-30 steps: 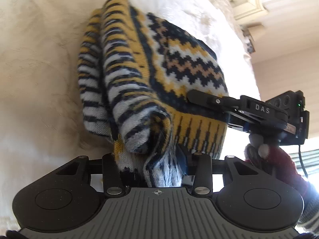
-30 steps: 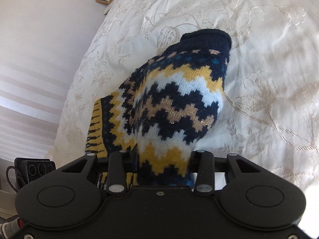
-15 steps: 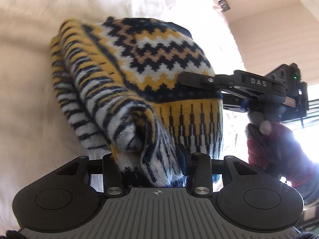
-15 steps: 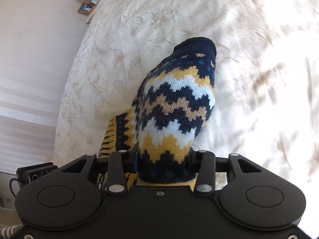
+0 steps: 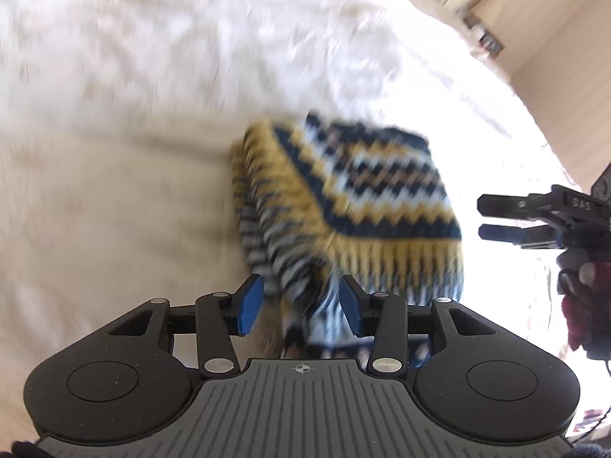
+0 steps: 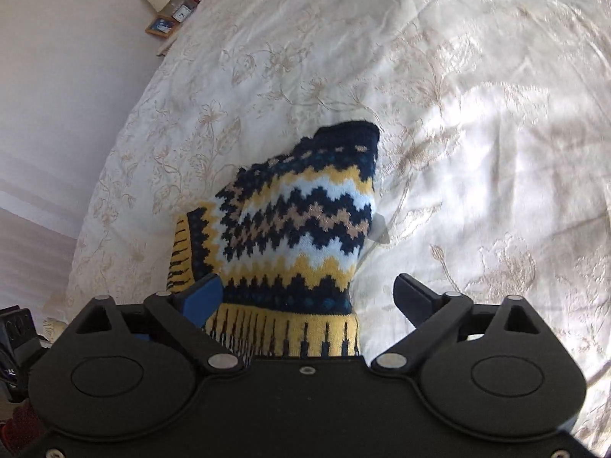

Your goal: Fold small clothes

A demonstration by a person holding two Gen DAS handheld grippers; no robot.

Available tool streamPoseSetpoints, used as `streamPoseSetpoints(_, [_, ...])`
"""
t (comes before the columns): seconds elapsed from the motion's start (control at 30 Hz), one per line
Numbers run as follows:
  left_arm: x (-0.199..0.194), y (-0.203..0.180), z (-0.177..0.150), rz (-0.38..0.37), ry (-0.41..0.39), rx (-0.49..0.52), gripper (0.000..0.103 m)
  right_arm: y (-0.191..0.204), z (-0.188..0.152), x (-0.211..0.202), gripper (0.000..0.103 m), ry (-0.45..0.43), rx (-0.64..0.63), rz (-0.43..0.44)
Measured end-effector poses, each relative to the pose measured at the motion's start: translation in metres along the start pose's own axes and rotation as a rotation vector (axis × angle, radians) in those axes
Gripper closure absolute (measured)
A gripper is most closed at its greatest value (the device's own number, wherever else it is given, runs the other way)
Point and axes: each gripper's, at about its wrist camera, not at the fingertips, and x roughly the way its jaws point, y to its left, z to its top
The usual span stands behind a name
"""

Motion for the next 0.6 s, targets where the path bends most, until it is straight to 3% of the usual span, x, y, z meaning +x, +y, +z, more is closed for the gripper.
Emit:
streamPoseSetpoints(0.13, [0.0, -0.028, 0.027, 0.009, -0.096, 0.082, 0.056, 0.015, 0.008, -0.003, 0.0, -0.067, -0.081, -0.046])
streamPoseSetpoints(0.3, [0.034, -0.036, 0.044, 0.02, -0.099, 0.118, 0.055, 0.013, 0.019, 0.009, 0.0, -0.086, -0.069, -0.105])
streamPoseSetpoints(0.5, [0.062, -0.004, 0.035, 0.133, 0.001, 0.147, 0.055, 0.004, 0.025, 0.035, 0.0, -0.055, -0.036, -0.171])
streamPoseSetpoints(0.6, [0.069, 0.004, 0.034, 0.129, 0.029, 0.189, 0.051, -0.004, 0.025, 0.062, 0.0, 0.014, -0.033, -0.248])
